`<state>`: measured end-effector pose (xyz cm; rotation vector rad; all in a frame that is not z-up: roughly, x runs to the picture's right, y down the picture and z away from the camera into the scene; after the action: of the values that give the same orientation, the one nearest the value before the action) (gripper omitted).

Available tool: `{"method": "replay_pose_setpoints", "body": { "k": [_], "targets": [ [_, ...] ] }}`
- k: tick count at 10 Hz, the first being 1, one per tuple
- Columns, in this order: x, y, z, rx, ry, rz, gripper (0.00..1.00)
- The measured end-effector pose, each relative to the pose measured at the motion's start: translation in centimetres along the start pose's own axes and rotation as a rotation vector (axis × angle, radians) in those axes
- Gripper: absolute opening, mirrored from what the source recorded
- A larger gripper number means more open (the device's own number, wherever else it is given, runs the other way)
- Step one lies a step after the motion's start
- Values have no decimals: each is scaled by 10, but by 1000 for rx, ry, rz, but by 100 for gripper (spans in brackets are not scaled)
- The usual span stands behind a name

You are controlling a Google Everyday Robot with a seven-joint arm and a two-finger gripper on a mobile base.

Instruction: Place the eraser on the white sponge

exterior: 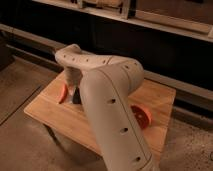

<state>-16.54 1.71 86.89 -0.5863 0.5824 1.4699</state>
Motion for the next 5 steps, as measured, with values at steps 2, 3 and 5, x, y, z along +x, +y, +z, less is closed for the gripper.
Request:
{"method": "replay_pose_setpoints", "body": {
  "k": [2,3,5],
  "targets": [
    [-1,1,-3,-1,-5,-1,49],
    [-1,1,-8,-2,-12,-2,49],
    [-5,0,-26,-5,-46,-1,49]
  ]
}}
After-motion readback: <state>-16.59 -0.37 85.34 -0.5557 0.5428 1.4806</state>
